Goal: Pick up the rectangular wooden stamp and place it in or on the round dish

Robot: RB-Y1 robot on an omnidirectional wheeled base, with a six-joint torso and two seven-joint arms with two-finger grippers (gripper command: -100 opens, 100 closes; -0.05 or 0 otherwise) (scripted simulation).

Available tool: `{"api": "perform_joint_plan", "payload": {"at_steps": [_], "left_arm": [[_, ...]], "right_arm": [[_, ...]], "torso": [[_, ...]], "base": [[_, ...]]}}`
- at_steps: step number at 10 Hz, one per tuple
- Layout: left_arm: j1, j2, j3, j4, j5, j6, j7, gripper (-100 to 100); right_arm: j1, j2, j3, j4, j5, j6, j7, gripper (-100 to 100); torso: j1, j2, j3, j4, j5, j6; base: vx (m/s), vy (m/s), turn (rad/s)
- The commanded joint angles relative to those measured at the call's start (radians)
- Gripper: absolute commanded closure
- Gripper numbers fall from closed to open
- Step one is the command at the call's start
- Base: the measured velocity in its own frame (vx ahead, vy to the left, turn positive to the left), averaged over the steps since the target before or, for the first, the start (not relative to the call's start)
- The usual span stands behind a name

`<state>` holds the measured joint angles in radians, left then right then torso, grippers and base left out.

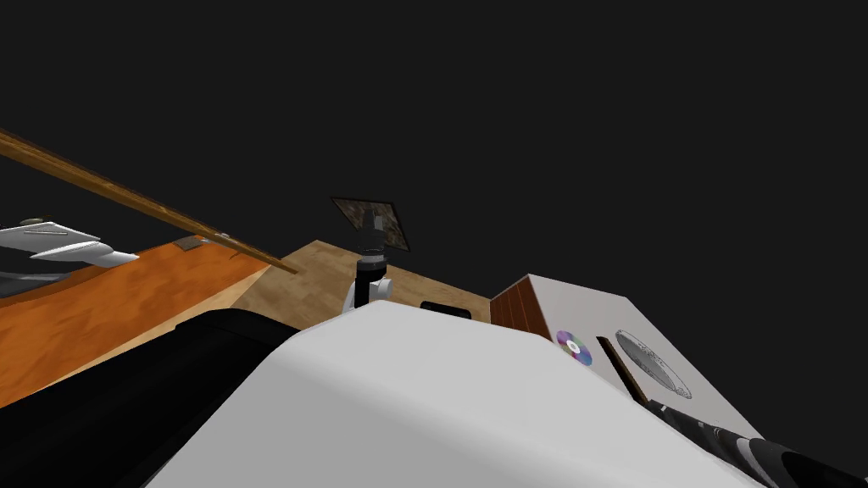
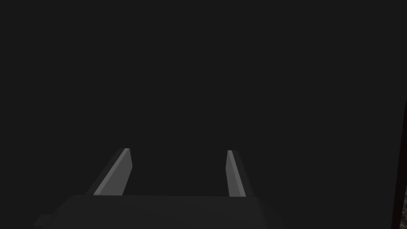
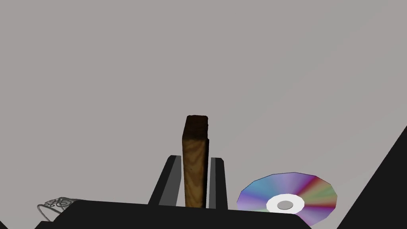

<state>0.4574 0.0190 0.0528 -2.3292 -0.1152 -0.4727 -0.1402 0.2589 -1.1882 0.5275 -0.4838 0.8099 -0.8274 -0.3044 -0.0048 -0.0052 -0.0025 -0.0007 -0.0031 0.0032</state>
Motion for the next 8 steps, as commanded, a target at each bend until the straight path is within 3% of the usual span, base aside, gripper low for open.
{"api": "perform_joint_plan", "payload": {"at_steps": [1,8], "left_arm": [[0.0,0.0,0.0,0.0,0.0,0.0,0.0,0],[0.0,0.0,0.0,0.0,0.0,0.0,0.0,0]], "right_arm": [[0.017,-0.035,0.003,-0.029,0.017,-0.021,-0.011,100],[0.043,-0.135,0.039,-0.055,0.037,-0.133,-0.073,100]], "torso": [[0.0,0.0,0.0,0.0,0.0,0.0],[-0.007,-0.004,-0.002,-0.001,-0.002,-0.002]], "base": [[0.037,0.012,-0.114],[0.057,-0.042,-0.015]]}}
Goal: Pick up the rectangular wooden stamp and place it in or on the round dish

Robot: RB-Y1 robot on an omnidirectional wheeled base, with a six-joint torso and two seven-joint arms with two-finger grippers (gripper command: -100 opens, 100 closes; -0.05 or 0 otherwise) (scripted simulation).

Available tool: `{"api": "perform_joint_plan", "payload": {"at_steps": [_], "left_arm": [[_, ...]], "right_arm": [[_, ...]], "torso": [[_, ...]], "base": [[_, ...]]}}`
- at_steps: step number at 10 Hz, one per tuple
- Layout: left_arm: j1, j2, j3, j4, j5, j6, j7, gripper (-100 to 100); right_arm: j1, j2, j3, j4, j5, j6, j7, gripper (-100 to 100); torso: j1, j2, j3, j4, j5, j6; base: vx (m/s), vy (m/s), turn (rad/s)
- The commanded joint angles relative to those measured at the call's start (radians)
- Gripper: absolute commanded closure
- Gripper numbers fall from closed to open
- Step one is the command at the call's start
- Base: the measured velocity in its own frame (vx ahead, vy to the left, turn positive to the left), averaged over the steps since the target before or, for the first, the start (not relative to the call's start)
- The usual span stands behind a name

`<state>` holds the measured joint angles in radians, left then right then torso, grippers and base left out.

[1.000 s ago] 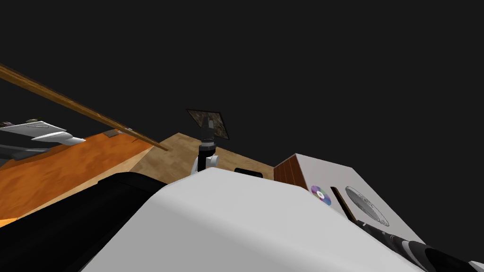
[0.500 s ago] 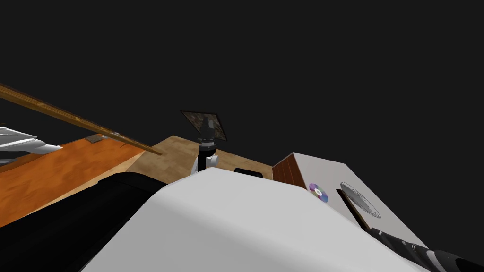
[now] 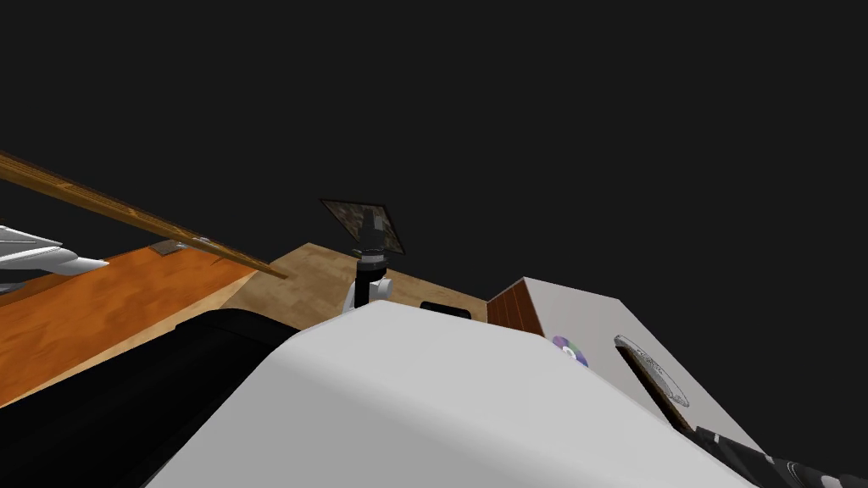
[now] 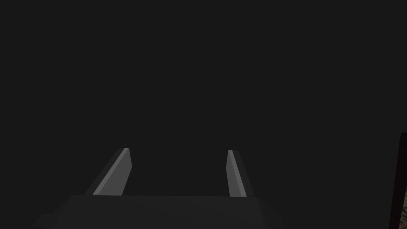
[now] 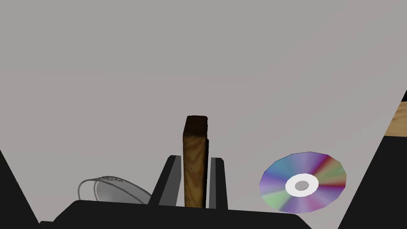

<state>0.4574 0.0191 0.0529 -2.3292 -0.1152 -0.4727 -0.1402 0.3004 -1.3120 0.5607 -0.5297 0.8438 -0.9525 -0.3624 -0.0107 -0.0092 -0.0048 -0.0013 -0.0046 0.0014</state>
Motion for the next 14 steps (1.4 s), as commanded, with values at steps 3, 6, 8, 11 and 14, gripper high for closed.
{"api": "perform_joint_plan", "payload": {"at_steps": [3,6,8,11,14], "left_arm": [[0.0,0.0,0.0,0.0,0.0,0.0,0.0,0],[0.0,0.0,0.0,0.0,0.0,0.0,0.0,0],[0.0,0.0,0.0,0.0,0.0,0.0,0.0,0],[0.0,0.0,0.0,0.0,0.0,0.0,0.0,0],[0.0,0.0,0.0,0.0,0.0,0.0,0.0,0]], "right_arm": [[0.0,-0.061,0.027,-0.011,0.015,-0.063,-0.052,100],[-0.005,-0.104,0.044,-0.013,0.029,-0.109,-0.085,100],[-0.01,-0.132,0.053,-0.014,0.039,-0.139,-0.107,100],[-0.013,-0.14,0.055,-0.009,0.043,-0.15,-0.11,-100],[-0.013,-0.14,0.055,-0.009,0.042,-0.149,-0.11,-100]], "torso": [[0.0,-0.001,0.0,0.0,0.0,-0.001],[0.0,0.0,0.0,0.0,0.0,0.0],[0.0,-0.001,-0.001,0.0,0.0,0.0],[0.001,0.001,0.0,0.0,0.0,0.0],[0.004,0.004,0.002,0.001,0.0,0.0]], "base": [[0.066,-0.056,0.038],[0.055,-0.059,0.045],[0.066,-0.061,0.042],[0.036,-0.04,0.024],[0.0,0.0,0.0]]}}
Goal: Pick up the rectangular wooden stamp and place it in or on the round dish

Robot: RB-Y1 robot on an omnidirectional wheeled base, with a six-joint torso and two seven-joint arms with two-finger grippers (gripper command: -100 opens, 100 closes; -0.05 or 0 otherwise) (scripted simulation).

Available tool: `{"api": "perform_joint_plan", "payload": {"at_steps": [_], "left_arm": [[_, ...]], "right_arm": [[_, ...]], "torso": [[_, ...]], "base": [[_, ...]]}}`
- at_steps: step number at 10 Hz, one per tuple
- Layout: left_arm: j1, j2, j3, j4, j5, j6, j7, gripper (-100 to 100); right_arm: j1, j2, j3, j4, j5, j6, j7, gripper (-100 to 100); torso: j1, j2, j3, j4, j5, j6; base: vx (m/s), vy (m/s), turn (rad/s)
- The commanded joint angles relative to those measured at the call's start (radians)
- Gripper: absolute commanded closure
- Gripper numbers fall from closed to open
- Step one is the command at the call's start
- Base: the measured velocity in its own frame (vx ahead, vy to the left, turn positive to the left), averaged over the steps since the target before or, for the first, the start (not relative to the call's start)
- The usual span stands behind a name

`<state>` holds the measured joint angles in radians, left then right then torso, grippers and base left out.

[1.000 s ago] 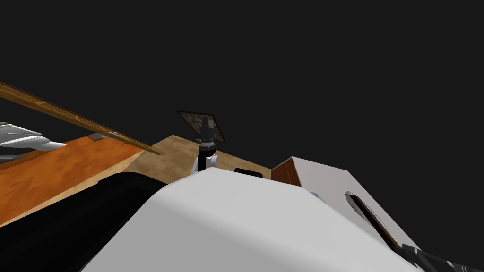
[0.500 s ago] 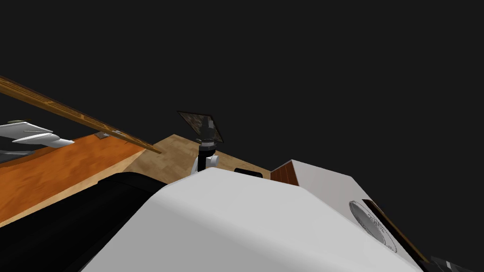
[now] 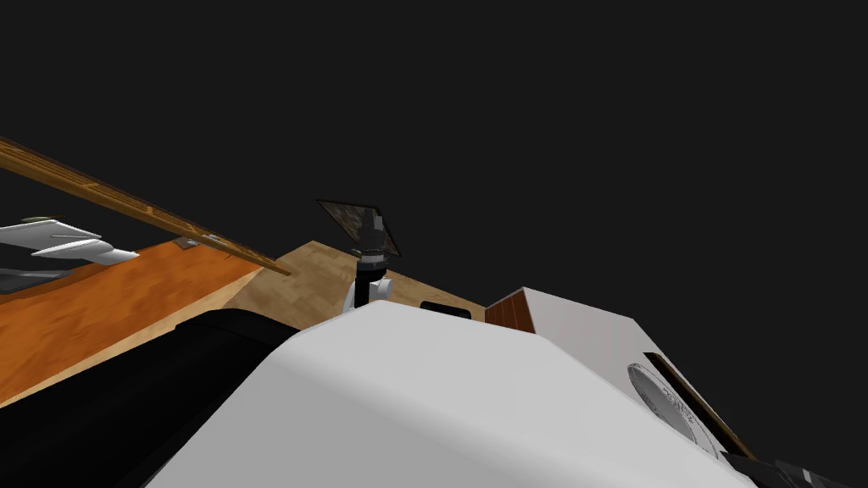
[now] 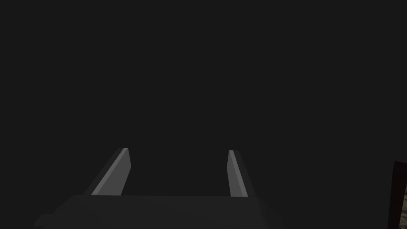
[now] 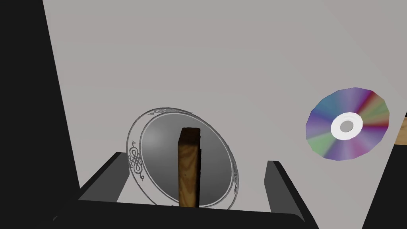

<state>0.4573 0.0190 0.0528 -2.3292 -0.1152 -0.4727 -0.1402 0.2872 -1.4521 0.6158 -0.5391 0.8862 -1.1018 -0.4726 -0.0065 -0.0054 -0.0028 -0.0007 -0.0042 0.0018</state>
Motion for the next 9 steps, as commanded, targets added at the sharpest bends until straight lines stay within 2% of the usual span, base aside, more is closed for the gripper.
{"api": "perform_joint_plan", "payload": {"at_steps": [1,2,3,4,7,9], "left_arm": [[0.0,0.0,0.0,0.0,0.0,0.0,0.0,0],[0.0,0.0,0.0,0.0,0.0,0.0,0.0,0],[0.0,0.0,0.0,0.0,0.0,0.0,0.0,0],[0.0,0.0,0.0,0.0,0.0,0.0,0.0,0],[0.0,0.0,0.0,0.0,0.0,0.0,0.0,0],[0.0,0.0,0.0,0.0,0.0,0.0,0.0,0]], "right_arm": [[0.0,0.0,0.0,0.0,0.0,0.0,0.0,-100],[0.0,0.0,0.0,0.0,0.0,0.0,0.0,0],[-0.008,-0.04,-0.006,-0.01,-0.001,-0.031,-0.01,-100],[-0.008,-0.04,-0.006,-0.01,-0.001,-0.031,-0.01,-100],[-0.021,-0.108,-0.017,-0.027,-0.003,-0.082,-0.026,-100],[-0.021,-0.108,-0.017,-0.027,-0.003,-0.082,-0.026,-100]], "torso": [[0.0,0.0,0.0,0.0,0.0,0.0],[0.0,0.0,0.0,0.0,0.0,0.0],[0.0,0.0,0.0,0.0,0.0,0.0],[0.001,0.001,0.001,0.0,0.001,0.0],[0.002,0.002,0.001,0.001,0.001,0.0],[0.002,0.002,0.001,0.0,0.001,0.0]], "base": [[0.0,0.0,0.0],[0.0,0.0,0.0],[-0.023,0.023,-0.046],[-0.03,0.032,-0.023],[-0.032,0.027,-0.033],[-0.013,0.013,-0.006]]}}
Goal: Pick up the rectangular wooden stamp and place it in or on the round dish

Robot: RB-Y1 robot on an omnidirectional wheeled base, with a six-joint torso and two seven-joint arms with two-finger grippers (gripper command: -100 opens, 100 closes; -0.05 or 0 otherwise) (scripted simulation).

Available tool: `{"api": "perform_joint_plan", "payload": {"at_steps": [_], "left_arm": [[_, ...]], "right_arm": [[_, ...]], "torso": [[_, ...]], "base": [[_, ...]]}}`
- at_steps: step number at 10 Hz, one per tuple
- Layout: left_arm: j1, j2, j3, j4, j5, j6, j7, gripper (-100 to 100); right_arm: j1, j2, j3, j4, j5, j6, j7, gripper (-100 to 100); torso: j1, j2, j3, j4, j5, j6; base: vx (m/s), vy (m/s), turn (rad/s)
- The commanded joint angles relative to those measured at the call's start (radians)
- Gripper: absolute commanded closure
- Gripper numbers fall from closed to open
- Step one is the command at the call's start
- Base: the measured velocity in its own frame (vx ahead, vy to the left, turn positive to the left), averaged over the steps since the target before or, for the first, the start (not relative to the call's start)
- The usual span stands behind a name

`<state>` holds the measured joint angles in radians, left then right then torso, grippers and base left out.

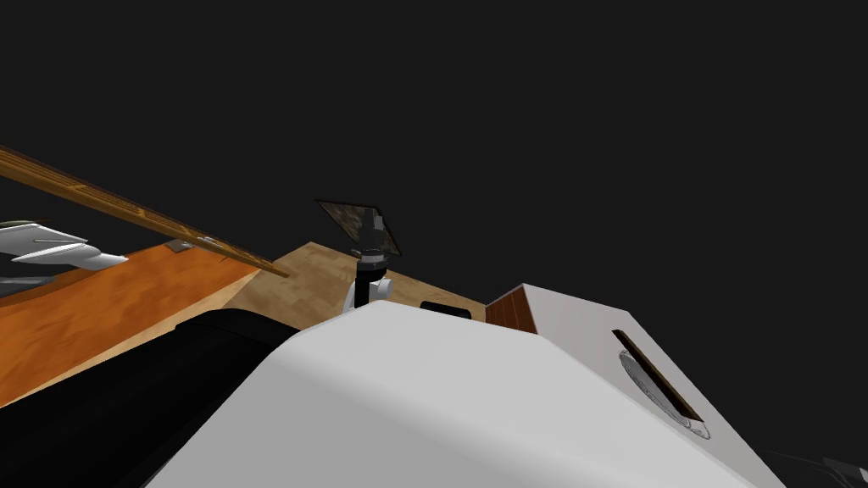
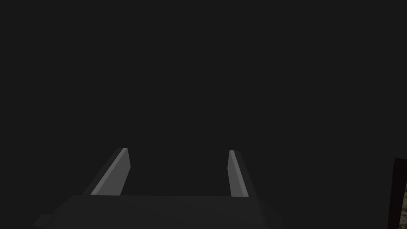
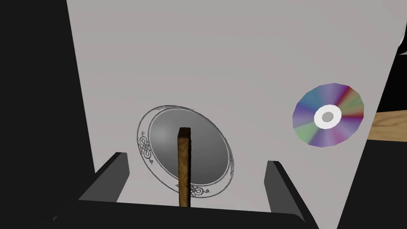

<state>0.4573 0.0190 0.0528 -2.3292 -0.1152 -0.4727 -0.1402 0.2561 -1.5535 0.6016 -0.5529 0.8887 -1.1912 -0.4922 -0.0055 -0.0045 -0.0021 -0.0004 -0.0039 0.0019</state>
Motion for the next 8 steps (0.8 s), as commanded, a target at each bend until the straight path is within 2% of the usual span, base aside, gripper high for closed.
{"api": "perform_joint_plan", "payload": {"at_steps": [1,2,3,8], "left_arm": [[0.0,0.0,0.0,0.0,0.0,0.0,0.0,0],[0.0,0.0,0.0,0.0,0.0,0.0,0.0,0],[0.0,0.0,0.0,0.0,0.0,0.0,0.0,0],[0.0,0.0,0.0,0.0,0.0,0.0,0.0,0]], "right_arm": [[0.004,-0.033,-0.007,-0.02,-0.007,-0.013,-0.012,-100],[0.005,-0.023,-0.004,-0.023,-0.004,-0.001,-0.014,-100],[0.005,-0.026,-0.004,-0.026,-0.005,-0.003,-0.017,0],[0.005,-0.026,-0.004,-0.025,-0.005,-0.003,-0.017,0]], "torso": [[0.0,0.0,0.0,0.0,0.0,0.0],[0.0,0.0,0.0,0.0,0.0,0.0],[0.0,0.0,0.0,0.0,0.0,0.0],[-0.001,-0.001,-0.001,0.0,0.0,0.0]], "base": [[-0.011,0.013,-0.031],[-0.007,0.008,-0.007],[0.0,0.0,0.0],[0.0,0.0,0.0]]}}
